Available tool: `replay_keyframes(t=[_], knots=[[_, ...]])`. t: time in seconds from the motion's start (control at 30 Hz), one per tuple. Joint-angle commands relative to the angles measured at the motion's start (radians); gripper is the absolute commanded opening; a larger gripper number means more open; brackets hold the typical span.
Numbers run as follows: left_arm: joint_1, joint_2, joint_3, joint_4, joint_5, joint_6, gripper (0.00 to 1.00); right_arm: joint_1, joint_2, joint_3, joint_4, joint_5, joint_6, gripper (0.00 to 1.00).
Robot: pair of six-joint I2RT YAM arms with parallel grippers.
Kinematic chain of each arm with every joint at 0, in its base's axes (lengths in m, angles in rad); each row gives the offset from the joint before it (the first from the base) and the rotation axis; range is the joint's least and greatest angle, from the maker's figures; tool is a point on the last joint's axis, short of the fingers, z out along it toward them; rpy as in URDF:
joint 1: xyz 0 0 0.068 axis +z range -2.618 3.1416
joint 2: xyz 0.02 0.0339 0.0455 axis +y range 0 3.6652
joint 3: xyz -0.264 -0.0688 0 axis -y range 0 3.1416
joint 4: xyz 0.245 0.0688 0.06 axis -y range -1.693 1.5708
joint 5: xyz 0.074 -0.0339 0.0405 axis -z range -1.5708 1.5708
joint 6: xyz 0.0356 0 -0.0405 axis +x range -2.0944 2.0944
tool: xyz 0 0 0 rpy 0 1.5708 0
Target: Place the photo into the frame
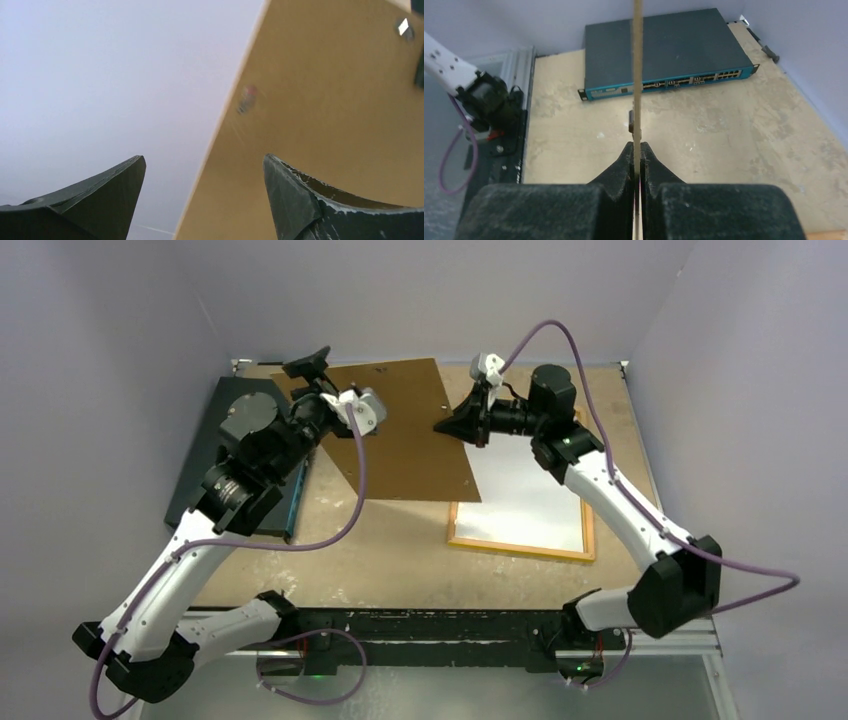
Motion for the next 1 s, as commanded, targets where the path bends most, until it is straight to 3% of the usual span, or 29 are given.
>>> replay_keyframes(t=[0.0,0.1,0.27,0.47,0.57,0.73,0.97], knots=[[-0.005,0.028,0.022,0.285,-0.103,-0.083,0.88,-0.011,0.060,0.132,0.066,-0.031,0.202,0.00],[-0.004,0.063,0.078,0.271,-0.130,-0.100,0.90,-0.038,0.089,0.156,0.081,-0.032,0.267,0.00],[0.017,0.168,0.269,0.102,-0.146,-0.198,0.93,-0.160,0.155,0.201,0.166,-0.046,0.536,0.00],[0.260,0.311,0.408,-0.044,-0.003,-0.412,0.93,-0.300,0.183,0.237,0.106,-0.013,0.710,0.00],[0.314,0.342,0.359,-0.053,0.025,-0.421,0.93,-0.412,0.161,0.192,0.124,-0.038,0.827,0.00],[0.342,0.387,0.229,-0.048,0.062,-0.461,0.89,-0.554,0.100,0.031,0.303,-0.077,1.071,0.00],[0.344,0.453,0.078,0.036,0.187,-0.578,0.80,-0.634,0.068,-0.042,0.297,-0.102,1.105,0.00]])
